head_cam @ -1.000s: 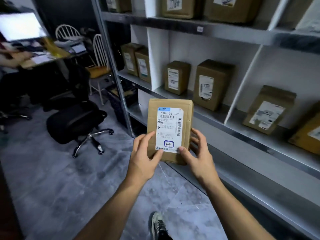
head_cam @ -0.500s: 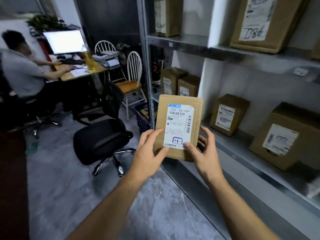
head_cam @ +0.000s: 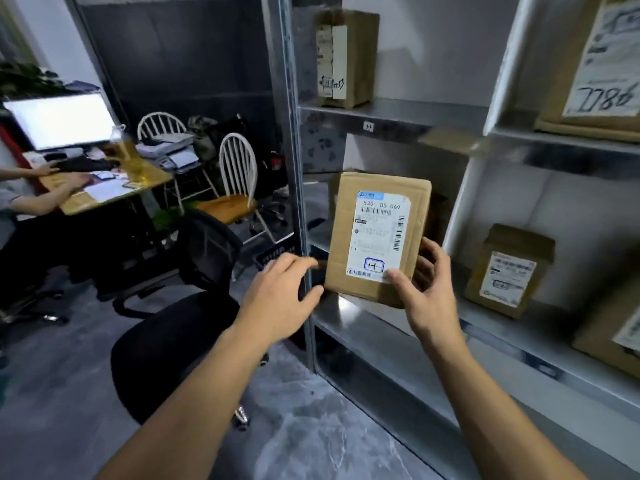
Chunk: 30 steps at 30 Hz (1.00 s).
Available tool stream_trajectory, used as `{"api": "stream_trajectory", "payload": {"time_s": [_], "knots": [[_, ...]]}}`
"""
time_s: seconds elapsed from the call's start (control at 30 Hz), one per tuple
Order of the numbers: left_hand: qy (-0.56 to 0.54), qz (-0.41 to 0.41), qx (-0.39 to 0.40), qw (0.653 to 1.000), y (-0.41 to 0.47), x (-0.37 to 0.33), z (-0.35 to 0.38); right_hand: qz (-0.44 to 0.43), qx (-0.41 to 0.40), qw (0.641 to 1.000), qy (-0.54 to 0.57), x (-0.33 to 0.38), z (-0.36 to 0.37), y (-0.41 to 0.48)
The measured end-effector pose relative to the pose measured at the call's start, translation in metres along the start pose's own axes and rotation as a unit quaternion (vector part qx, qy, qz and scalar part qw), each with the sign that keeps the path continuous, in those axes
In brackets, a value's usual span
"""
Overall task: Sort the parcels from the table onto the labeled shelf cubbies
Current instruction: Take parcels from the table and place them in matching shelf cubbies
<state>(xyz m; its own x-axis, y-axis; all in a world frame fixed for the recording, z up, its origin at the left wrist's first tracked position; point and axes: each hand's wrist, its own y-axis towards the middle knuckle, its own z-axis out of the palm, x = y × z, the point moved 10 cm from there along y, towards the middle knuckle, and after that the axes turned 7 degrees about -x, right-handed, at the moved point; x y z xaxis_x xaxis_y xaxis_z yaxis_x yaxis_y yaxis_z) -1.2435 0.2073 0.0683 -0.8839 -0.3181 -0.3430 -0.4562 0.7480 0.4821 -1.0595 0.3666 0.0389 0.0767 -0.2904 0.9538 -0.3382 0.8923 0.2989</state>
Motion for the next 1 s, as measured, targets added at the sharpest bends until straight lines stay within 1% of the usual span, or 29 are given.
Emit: {"api": "stream_trajectory", "payload": {"time_s": [0.17, 0.23, 0.33, 0.6, 0.73, 0.87, 1.0], "knots": [[0.078, 0.053, 0.052, 0.994, 0.064, 0.041, -0.004, -0.032, -0.048, 0.998, -0.016, 0.031, 0.032, 0.030], [0.085, 0.065, 0.062, 0.992, 0.086, 0.051, -0.006, -0.047, -0.074, 0.996, -0.025, 0.044, 0.038, 0.040], [0.067, 0.079, 0.062, 0.993, 0.114, 0.058, -0.011, -0.077, -0.097, 0.992, -0.035, 0.066, 0.045, 0.057], [0.010, 0.136, 0.028, 0.990, 0.183, 0.037, -0.023, -0.158, -0.157, 0.973, -0.056, 0.141, 0.036, 0.122], [0.011, 0.155, 0.002, 0.988, 0.222, 0.024, -0.031, -0.197, -0.173, 0.961, -0.083, 0.180, 0.029, 0.163], [0.016, 0.172, -0.021, 0.985, 0.254, 0.010, -0.034, -0.208, -0.195, 0.950, -0.130, 0.195, 0.021, 0.204], [-0.001, 0.174, -0.044, 0.984, 0.280, 0.002, -0.029, -0.192, -0.202, 0.944, -0.178, 0.189, 0.017, 0.246]]}}
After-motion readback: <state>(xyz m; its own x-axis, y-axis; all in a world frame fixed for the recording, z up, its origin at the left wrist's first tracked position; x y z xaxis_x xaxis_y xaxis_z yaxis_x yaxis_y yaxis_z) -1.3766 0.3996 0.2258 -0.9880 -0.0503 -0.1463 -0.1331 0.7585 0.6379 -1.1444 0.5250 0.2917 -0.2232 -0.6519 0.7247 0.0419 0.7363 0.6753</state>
